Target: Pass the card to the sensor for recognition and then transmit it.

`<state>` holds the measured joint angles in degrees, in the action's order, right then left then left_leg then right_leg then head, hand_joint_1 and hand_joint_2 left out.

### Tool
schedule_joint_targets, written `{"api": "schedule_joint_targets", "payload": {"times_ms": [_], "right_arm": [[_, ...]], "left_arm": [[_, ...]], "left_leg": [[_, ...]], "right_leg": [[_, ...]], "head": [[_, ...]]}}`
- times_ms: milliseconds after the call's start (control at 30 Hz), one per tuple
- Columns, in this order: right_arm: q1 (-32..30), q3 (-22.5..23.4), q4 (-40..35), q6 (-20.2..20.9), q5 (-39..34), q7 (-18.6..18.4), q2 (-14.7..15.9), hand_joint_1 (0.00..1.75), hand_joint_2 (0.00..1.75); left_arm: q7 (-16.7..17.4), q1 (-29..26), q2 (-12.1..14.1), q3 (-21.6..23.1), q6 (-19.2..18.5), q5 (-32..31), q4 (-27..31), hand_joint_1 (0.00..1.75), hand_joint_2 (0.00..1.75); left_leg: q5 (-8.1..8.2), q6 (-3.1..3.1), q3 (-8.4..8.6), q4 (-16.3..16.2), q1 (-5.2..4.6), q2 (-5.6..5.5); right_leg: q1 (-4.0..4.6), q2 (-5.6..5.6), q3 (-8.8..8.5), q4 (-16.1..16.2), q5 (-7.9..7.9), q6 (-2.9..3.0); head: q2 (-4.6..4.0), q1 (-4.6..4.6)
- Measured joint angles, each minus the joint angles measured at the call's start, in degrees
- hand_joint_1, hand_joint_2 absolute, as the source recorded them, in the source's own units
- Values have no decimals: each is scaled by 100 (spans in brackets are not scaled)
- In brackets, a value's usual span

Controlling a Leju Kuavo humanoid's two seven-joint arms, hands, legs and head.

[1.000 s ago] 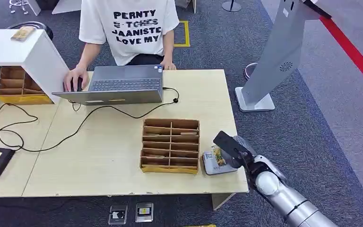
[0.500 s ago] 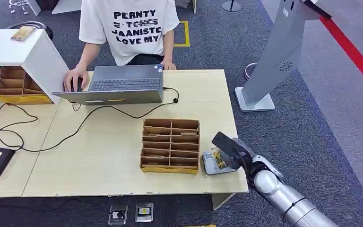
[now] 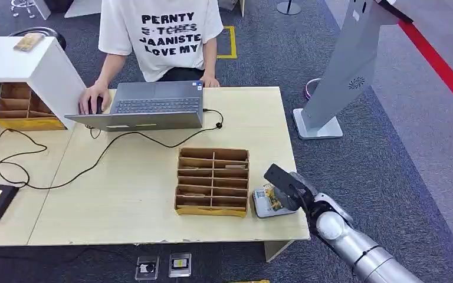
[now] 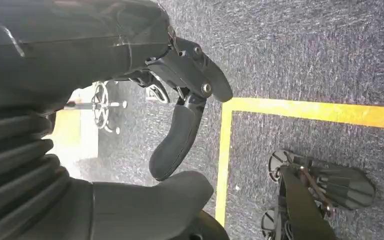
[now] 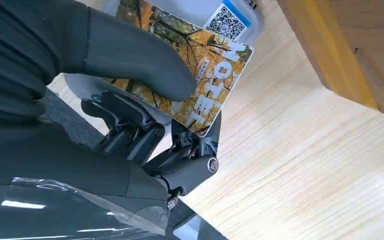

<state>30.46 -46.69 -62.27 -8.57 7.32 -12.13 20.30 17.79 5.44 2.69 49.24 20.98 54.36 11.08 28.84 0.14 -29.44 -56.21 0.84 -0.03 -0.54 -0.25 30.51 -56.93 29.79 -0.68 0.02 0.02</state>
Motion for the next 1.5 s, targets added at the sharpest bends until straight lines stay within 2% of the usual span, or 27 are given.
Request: {"api": "schedule_joint_targets", "payload": {"times_ms": [233, 433, 567, 867, 1100, 1500], "right_arm": [[-2, -7, 68, -168, -116, 188, -87, 175, 175], [-5, -9, 59, -238, -138, 155, -92, 175, 175], [-57, -9, -138, -293, -78, 0, -74, 175, 175], [-254, 26, -1115, -463, 361, -457, 190, 175, 175], [-515, 284, -2020, -454, 875, -875, 453, 175, 175], [-845, 770, -3202, -564, 1500, -986, 713, 175, 175]], "left_arm": [[-15, 1, -2, 68, 4, 57, 2, 56, 175], [-22, 1, 2, 116, 7, 79, 2, 54, 175], [-35, 1, 2, 127, 7, 127, 2, 54, 175], [-35, 2, 0, 144, 37, 229, 22, 54, 175], [-61, 1, 0, 181, 39, 260, 35, 56, 175], [-122, 0, 0, 271, 28, 273, 35, 56, 175]], "left_leg": [[0, 0, 1, 0, 1, 0], [0, 0, 1, 0, 0, 0], [0, 0, 1, 0, 0, 0], [0, 0, 1, 0, 0, 4], [0, 0, -1, 0, 0, 2], [0, 0, 0, 0, 0, 3]], "right_leg": [[1, 0, 0, 0, 0, 0], [0, 0, 0, 0, 0, 0], [0, 1, 1, 0, 0, 0], [0, 6, 5, 0, 0, 0], [0, 3, 5, 0, 0, 0], [0, 4, 5, 0, 0, 0]], "head": [[0, -2], [0, 0], [0, 0], [0, -2], [0, 0], [0, -2]]}}
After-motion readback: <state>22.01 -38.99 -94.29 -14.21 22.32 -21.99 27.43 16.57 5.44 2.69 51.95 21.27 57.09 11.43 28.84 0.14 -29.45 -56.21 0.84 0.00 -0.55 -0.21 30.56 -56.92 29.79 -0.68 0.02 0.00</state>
